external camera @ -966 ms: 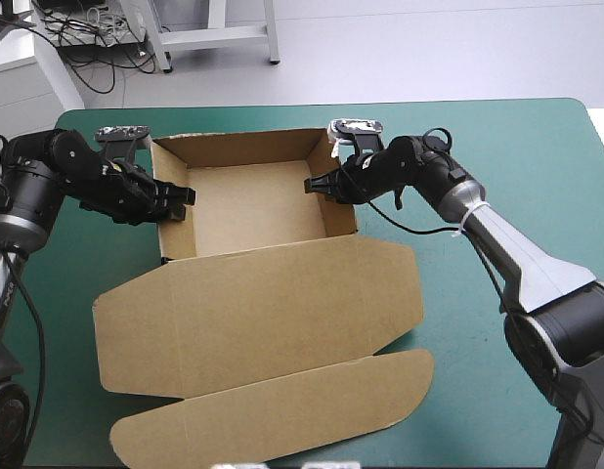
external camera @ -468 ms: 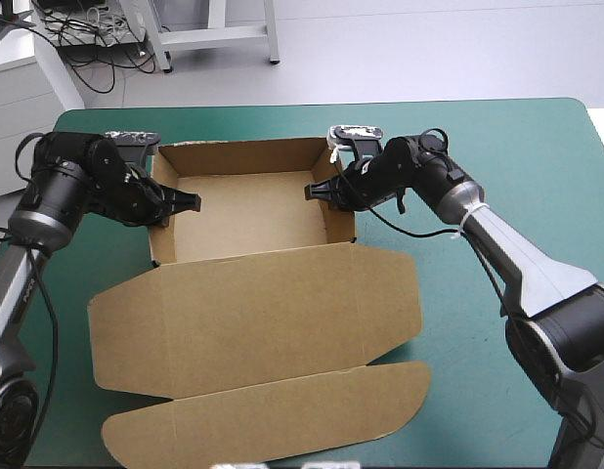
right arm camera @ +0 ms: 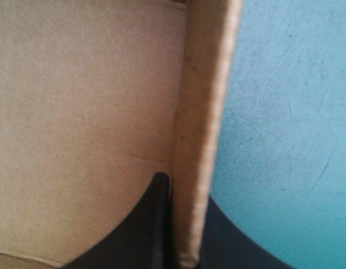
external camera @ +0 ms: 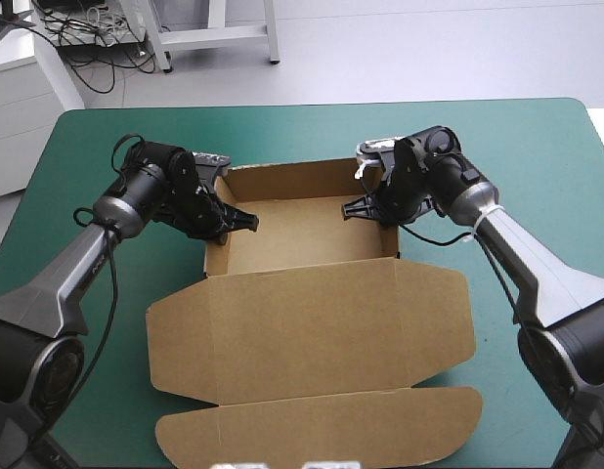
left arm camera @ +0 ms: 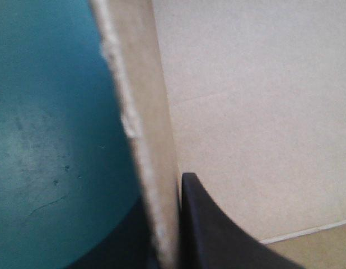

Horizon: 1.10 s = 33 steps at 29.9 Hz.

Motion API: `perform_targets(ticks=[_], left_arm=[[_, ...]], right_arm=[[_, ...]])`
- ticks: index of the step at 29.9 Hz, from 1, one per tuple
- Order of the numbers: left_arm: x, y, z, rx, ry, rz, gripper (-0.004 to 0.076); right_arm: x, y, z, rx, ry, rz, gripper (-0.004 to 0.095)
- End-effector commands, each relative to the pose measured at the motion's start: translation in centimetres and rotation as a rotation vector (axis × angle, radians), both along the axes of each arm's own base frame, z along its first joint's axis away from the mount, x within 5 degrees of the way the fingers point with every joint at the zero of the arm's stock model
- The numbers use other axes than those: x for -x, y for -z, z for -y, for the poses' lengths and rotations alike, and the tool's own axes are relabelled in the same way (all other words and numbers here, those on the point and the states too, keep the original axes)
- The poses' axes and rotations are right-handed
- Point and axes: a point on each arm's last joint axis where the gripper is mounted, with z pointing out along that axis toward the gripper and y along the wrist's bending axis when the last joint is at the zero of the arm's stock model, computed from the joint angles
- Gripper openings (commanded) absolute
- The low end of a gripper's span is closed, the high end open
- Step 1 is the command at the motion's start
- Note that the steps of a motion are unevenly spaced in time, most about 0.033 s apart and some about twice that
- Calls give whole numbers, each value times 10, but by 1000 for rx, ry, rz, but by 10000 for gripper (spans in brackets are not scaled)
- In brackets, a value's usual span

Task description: Fold the box

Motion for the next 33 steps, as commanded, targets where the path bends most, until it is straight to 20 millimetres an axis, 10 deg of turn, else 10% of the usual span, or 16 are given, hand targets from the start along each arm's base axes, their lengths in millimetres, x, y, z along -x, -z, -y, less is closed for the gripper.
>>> perform_targets(ticks=[1, 16, 24, 28, 33], left_arm=[[-8, -13, -2, -30, 60, 126, -10], [-20, 14, 7, -26, 138, 68, 11], [-19, 14, 10, -1, 170, 66, 388], [-20, 12, 10, 1, 169, 75, 597], [-22, -14, 10, -3, 181, 101, 619]], right_arm=[[9, -15, 5, -12, -40, 26, -3], [2, 23, 7, 97, -30, -91, 85], [2, 22, 12, 127, 51, -92, 475], [1, 21, 12, 125, 69, -89, 499], [-4, -4, 9, 76, 72, -11, 498]])
